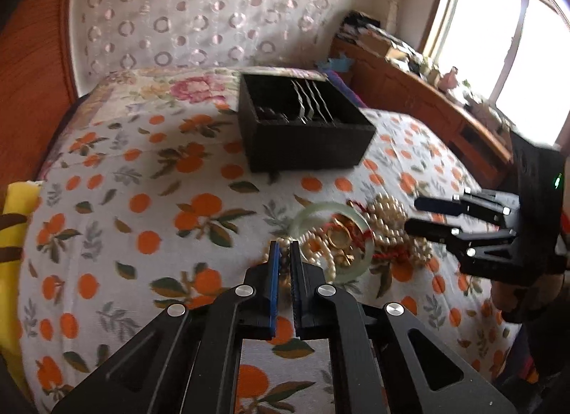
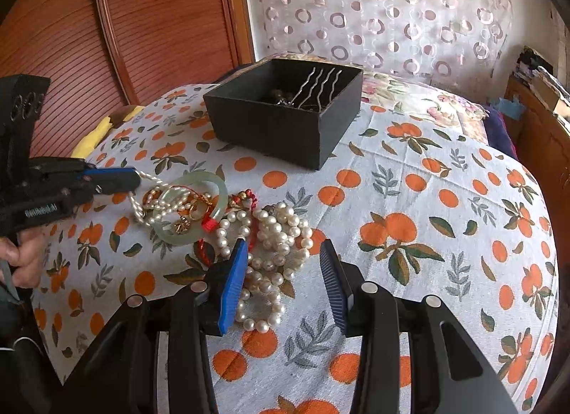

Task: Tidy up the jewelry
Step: 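Grasp a pearl necklace with the left tool while the right tool grasps another pearl strand, then lift both necklaces and carry them over the black box with both tools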

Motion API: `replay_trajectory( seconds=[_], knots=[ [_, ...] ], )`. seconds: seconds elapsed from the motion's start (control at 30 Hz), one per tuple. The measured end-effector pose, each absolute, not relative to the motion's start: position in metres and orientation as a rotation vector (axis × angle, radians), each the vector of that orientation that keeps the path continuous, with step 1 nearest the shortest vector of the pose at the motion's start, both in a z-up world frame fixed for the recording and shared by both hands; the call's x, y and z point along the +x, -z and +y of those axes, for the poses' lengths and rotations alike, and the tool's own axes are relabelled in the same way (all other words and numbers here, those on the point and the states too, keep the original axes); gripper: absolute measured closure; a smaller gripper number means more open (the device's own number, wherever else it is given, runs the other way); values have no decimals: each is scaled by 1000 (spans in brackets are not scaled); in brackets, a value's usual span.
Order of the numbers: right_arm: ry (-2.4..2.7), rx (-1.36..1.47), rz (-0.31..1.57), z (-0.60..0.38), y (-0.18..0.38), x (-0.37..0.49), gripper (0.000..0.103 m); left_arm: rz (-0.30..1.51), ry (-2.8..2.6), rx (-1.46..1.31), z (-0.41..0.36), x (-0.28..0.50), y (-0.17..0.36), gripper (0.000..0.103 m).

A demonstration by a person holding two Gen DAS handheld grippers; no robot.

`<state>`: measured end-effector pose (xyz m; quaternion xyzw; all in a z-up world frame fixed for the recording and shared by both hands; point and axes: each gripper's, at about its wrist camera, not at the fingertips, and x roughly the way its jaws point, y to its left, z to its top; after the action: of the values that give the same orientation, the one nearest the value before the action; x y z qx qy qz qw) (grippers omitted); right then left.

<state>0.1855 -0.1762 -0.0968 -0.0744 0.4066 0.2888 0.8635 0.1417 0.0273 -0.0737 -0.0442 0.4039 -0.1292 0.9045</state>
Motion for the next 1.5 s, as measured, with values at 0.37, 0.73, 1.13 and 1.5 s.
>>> replay_trajectory(
  seconds=[0.37, 0.73, 1.13, 1.5],
  knots=[
    [-612, -158, 879, -166, 103, 208, 76, 755, 214, -117, 47, 140, 47, 98],
    [-604, -221, 873, -155, 107, 216, 78, 740, 187, -135, 60, 140, 43, 98],
    [-600, -172, 806, -170, 87, 201, 88, 721, 205, -107, 48, 141, 36, 98],
    [-599, -190, 654, -178, 19, 189, 95, 652, 230, -78, 31, 147, 8, 98]
  ],
)
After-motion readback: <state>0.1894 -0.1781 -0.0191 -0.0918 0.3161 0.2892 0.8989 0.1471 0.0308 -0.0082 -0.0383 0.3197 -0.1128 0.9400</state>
